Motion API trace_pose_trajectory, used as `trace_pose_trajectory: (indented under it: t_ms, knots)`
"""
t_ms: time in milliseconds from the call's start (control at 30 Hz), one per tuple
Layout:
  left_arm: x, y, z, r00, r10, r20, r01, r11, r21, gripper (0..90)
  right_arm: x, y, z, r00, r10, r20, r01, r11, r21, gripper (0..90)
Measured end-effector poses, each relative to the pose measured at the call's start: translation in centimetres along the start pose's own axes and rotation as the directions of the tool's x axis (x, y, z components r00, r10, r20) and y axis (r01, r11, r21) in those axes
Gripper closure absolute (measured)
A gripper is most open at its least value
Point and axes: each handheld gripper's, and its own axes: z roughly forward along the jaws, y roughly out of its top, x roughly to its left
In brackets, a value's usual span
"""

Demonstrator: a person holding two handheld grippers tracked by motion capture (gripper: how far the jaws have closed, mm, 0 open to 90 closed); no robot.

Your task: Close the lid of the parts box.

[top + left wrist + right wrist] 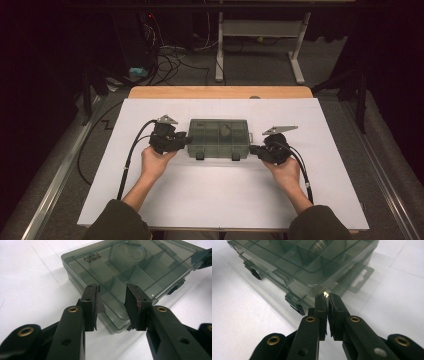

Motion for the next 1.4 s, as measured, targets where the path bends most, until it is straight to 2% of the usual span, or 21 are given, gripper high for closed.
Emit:
trace_pose_trajectory:
  t_ms: [100, 233, 500, 767, 967, 1100, 1233, 1300, 1400]
  knots:
    - [0.0, -0.1, 0.2, 1.0, -0.001, -0.001, 0.001, 1.0, 0.005, 62.7, -0.2, -0.1, -0.3, 0.9999, 0.011, 0.01, -0.011, 1.0, -0.006, 86.2]
    - [-0.2, -0.3, 0.5, 1.0, 0.006, 0.0, -0.006, 0.9999, 0.01, 63.2, -0.3, 0.2, -1.1, 0.9998, 0.021, 0.005, -0.021, 0.999, -0.049, 86.4]
    - [-0.6, -0.4, 0.9, 0.9987, 0.041, -0.031, -0.04, 0.9988, 0.029, 63.6, 0.7, 1.6, -1.3, 0.9999, -0.014, 0.003, 0.014, 0.996, -0.088, 86.2]
    - [-0.7, -0.5, 1.3, 0.9978, 0.055, -0.036, -0.053, 0.9975, 0.047, 63.8, 1.4, 2.2, -0.1, 0.9993, -0.039, -0.001, 0.039, 0.998, -0.052, 84.8]
    - [-0.5, -0.5, 1.5, 0.9984, 0.044, -0.035, -0.042, 0.9984, 0.038, 64.0, 1.5, 2.0, 0.5, 0.9983, -0.056, 0.016, 0.056, 0.998, -0.024, 86.5]
    - [-0.9, -0.5, 1.5, 0.9961, 0.069, -0.054, -0.067, 0.9967, 0.047, 64.9, 1.7, 2.0, 0.6, 0.9964, -0.074, 0.041, 0.075, 0.997, -0.024, 90.0]
    - [-0.8, -0.4, 1.5, 0.997, 0.062, -0.047, -0.06, 0.9969, 0.05, 64.9, 1.6, 2.0, 0.7, 0.9957, -0.08, 0.047, 0.081, 0.996, -0.025, 90.0]
    - [-0.6, -0.3, 1.6, 0.9962, 0.075, -0.044, -0.073, 0.996, 0.052, 65.0, 1.7, 2.1, 0.8, 0.9949, -0.082, 0.059, 0.083, 0.996, -0.026, 90.0]
    - [-0.6, -0.1, 1.8, 0.9946, 0.082, -0.063, -0.079, 0.9956, 0.05, 66.3, 1.5, 2.3, 1.1, 0.9965, -0.064, 0.054, 0.066, 0.997, -0.033, 90.0]
